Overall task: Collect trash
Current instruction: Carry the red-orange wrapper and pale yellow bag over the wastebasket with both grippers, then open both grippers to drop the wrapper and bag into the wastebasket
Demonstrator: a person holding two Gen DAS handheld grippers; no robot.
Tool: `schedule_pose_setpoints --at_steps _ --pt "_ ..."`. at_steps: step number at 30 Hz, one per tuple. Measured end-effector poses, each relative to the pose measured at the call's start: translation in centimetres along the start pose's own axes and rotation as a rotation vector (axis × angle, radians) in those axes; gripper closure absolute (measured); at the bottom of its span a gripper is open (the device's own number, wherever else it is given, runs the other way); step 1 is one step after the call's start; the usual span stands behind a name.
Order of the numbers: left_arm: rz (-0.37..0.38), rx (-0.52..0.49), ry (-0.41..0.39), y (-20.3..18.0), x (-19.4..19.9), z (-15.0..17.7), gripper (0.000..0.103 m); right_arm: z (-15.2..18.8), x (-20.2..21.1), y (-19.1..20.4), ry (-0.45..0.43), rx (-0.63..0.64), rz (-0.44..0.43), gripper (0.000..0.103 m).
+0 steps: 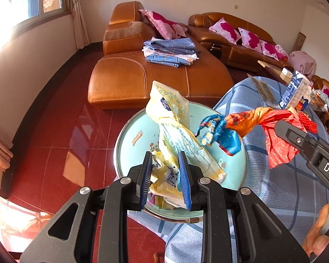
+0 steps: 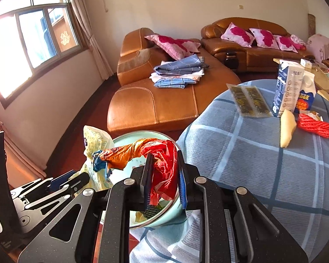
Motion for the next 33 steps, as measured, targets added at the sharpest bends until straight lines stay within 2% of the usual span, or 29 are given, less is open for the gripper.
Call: schedule_pose_setpoints --at_steps 8,26,29,30,31,33 --pt "0.002 0.009 0.049 0.4 -2.2 0.5 0.079 0.6 -2.8 0.2 0.050 0.001 0.012 0.082" --pt "0.001 0.015 0.114 0.1 -5.4 1.1 0.079 2.0 -5.8 0.2 0.122 -0.001 0.016 0.081" --pt "0.004 0.008 0.124 -0.2 -5.9 1.0 0.078 2.8 -6.3 0.7 0.172 -0.004 -0.021 0.075" --pt "0.004 0.003 0.126 -0.3 -6.0 1.0 0.078 2.9 -6.3 0.7 0.177 -0.010 -0.030 0.072" --pt "0.002 0.001 0.125 -0.3 -5.9 1.1 0.078 2.8 -6.2 0.6 0.175 -0.016 -0.030 0.064" --pt "-0.004 -0.006 0.120 -0.3 -5.8 1.1 0.076 2.6 -5.9 0.4 0.159 -0.019 -0.025 0.057"
Point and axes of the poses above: each gripper's, at about its wrist camera, not at the fingertips, and x roughly against the way its jaws point, y to its left, z to its underside, the point moved 8 cm from there along -x, roughly the way its jaws point, and after that the axes turned 10 degrees about -x, right-handed, at the moved point
